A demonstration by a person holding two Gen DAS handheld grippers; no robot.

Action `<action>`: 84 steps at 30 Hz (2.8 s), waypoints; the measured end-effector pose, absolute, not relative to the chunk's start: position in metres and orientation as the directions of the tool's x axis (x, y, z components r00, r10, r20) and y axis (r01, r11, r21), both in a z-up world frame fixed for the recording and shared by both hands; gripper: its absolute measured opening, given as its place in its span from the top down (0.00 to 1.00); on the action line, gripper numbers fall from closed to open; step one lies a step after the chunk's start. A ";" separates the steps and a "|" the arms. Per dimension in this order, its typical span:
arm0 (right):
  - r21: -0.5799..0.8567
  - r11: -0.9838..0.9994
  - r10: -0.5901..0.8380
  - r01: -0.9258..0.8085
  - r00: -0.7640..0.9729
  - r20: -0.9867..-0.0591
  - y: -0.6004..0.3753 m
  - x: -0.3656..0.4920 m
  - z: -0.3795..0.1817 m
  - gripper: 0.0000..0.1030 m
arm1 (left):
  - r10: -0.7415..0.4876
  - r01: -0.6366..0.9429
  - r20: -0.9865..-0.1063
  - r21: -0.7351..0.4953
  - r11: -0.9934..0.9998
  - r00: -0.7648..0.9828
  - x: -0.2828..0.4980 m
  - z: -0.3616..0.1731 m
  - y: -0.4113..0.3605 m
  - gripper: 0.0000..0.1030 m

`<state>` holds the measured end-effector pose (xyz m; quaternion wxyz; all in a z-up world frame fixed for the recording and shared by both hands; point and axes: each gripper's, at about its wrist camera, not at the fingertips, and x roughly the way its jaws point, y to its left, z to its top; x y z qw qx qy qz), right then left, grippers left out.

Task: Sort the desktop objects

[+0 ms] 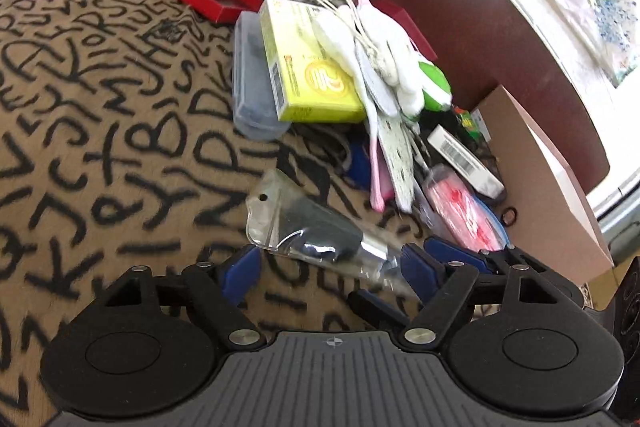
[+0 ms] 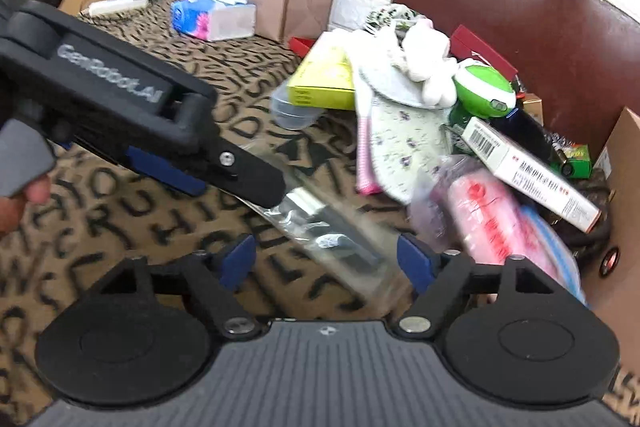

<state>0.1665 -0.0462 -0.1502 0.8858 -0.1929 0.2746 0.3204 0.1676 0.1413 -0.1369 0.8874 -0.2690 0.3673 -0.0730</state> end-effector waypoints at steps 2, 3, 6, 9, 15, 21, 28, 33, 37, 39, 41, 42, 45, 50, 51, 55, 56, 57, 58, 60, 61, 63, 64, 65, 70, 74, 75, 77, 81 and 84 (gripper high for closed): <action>-0.135 0.732 0.468 -0.668 0.637 -0.613 -0.047 0.178 -0.151 0.20 | -0.324 -0.066 -0.608 -0.529 0.846 0.725 0.178 -0.136 0.142 0.16; -0.121 0.735 0.472 -0.667 0.632 -0.615 -0.046 0.184 -0.152 0.20 | -0.323 -0.066 -0.608 -0.528 0.847 0.725 0.183 -0.136 0.143 0.17; -0.073 0.746 0.484 -0.662 0.614 -0.624 -0.042 0.198 -0.157 0.21 | -0.329 -0.065 -0.609 -0.533 0.843 0.722 0.193 -0.136 0.142 0.18; -0.021 0.756 0.498 -0.654 0.596 -0.630 -0.040 0.194 -0.156 0.35 | -0.373 -0.039 -0.606 -0.556 0.830 0.702 0.195 -0.138 0.139 0.27; 0.012 0.766 0.496 -0.643 0.579 -0.647 -0.042 0.148 -0.152 0.42 | -0.397 -0.032 -0.624 -0.561 0.827 0.674 0.183 -0.139 0.128 0.48; 0.062 0.799 0.488 -0.598 0.585 -0.648 -0.047 0.129 -0.150 0.38 | -0.396 -0.016 -0.649 -0.532 0.846 0.650 0.174 -0.137 0.119 0.44; 0.037 0.830 0.439 -0.557 0.610 -0.660 -0.037 0.126 -0.150 0.39 | -0.392 -0.002 -0.678 -0.502 0.865 0.621 0.169 -0.135 0.107 0.55; 0.062 0.841 0.433 -0.538 0.600 -0.673 -0.042 0.122 -0.149 0.41 | -0.383 0.013 -0.687 -0.478 0.878 0.617 0.169 -0.134 0.101 0.53; 0.053 0.849 0.417 -0.525 0.606 -0.677 -0.041 0.119 -0.147 0.44 | -0.388 -0.006 -0.691 -0.494 0.870 0.610 0.162 -0.130 0.101 0.74; 0.078 0.854 0.426 -0.515 0.604 -0.673 -0.046 0.115 -0.144 0.47 | -0.395 0.000 -0.677 -0.504 0.864 0.621 0.155 -0.125 0.099 0.75; 0.099 0.858 0.434 -0.504 0.607 -0.666 -0.053 0.111 -0.139 0.50 | -0.405 0.015 -0.656 -0.515 0.857 0.637 0.150 -0.115 0.094 0.76; 0.106 0.862 0.433 -0.496 0.611 -0.662 -0.056 0.109 -0.135 0.50 | -0.410 0.025 -0.644 -0.519 0.854 0.645 0.149 -0.110 0.090 0.76; 0.138 0.875 0.436 -0.464 0.631 -0.642 -0.069 0.106 -0.123 0.52 | -0.427 0.076 -0.606 -0.517 0.852 0.671 0.146 -0.090 0.076 0.77; 0.188 0.893 0.438 -0.409 0.696 -0.568 -0.101 0.107 -0.094 0.60 | -0.507 0.189 -0.532 -0.541 0.820 0.678 0.155 -0.054 0.042 0.79; 0.188 0.896 0.436 -0.403 0.712 -0.551 -0.107 0.106 -0.087 0.61 | -0.510 0.211 -0.521 -0.527 0.823 0.684 0.158 -0.047 0.032 0.79; 0.148 0.919 0.389 -0.364 0.786 -0.481 -0.134 0.108 -0.060 0.61 | -0.550 0.295 -0.474 -0.510 0.808 0.688 0.172 -0.019 -0.006 0.79; 0.146 0.924 0.379 -0.353 0.802 -0.462 -0.143 0.109 -0.054 0.62 | -0.564 0.317 -0.461 -0.509 0.800 0.685 0.177 -0.012 -0.016 0.79; 0.144 0.929 0.370 -0.342 0.818 -0.441 -0.152 0.109 -0.048 0.62 | -0.577 0.339 -0.450 -0.504 0.794 0.682 0.182 -0.006 -0.027 0.79; 0.139 0.934 0.357 -0.330 0.832 -0.424 -0.161 0.111 -0.042 0.62 | -0.590 0.362 -0.441 -0.499 0.787 0.676 0.186 0.001 -0.038 0.79; 0.126 0.945 0.328 -0.303 0.860 -0.392 -0.179 0.116 -0.031 0.63 | -0.616 0.401 -0.426 -0.493 0.773 0.663 0.199 0.013 -0.062 0.79; 0.118 0.950 0.311 -0.288 0.872 -0.377 -0.188 0.120 -0.026 0.63 | -0.625 0.418 -0.422 -0.487 0.767 0.656 0.204 0.018 -0.074 0.79; 0.111 0.958 0.286 -0.264 0.893 -0.347 -0.208 0.128 -0.017 0.63 | -0.646 0.452 -0.411 -0.477 0.754 0.643 0.217 0.026 -0.099 0.78; 0.106 0.961 0.276 -0.255 0.902 -0.332 -0.217 0.132 -0.013 0.63 | -0.654 0.465 -0.407 -0.473 0.748 0.638 0.223 0.031 -0.111 0.78; 0.097 0.965 0.263 -0.244 0.910 -0.321 -0.225 0.137 -0.010 0.63 | -0.660 0.476 -0.404 -0.468 0.744 0.634 0.230 0.033 -0.123 0.78; 0.069 0.980 0.197 -0.184 0.934 -0.297 -0.270 0.175 -0.007 0.63 | -0.697 0.518 -0.417 -0.470 0.715 0.583 0.273 0.035 -0.177 0.76; 0.063 0.987 0.163 -0.151 0.941 -0.295 -0.304 0.198 -0.013 0.63 | -0.733 0.519 -0.428 -0.520 0.678 0.528 0.307 0.023 -0.209 0.76; 0.055 0.988 0.152 -0.142 0.943 -0.297 -0.311 0.202 -0.016 0.63 | -0.735 0.518 -0.434 -0.524 0.676 0.521 0.314 0.018 -0.217 0.76; 0.040 0.991 0.135 -0.129 0.942 -0.309 -0.323 0.214 -0.022 0.63 | -0.729 0.511 -0.450 -0.521 0.684 0.516 0.327 0.008 -0.230 0.75; 0.025 0.991 0.134 -0.133 0.930 -0.343 -0.335 0.236 -0.039 0.63 | -0.719 0.493 -0.479 -0.523 0.695 0.504 0.347 -0.012 -0.247 0.71; 0.030 0.991 0.132 -0.130 0.923 -0.363 -0.341 0.250 -0.050 0.63 | -0.709 0.481 -0.498 -0.521 0.705 0.500 0.361 -0.025 -0.257 0.69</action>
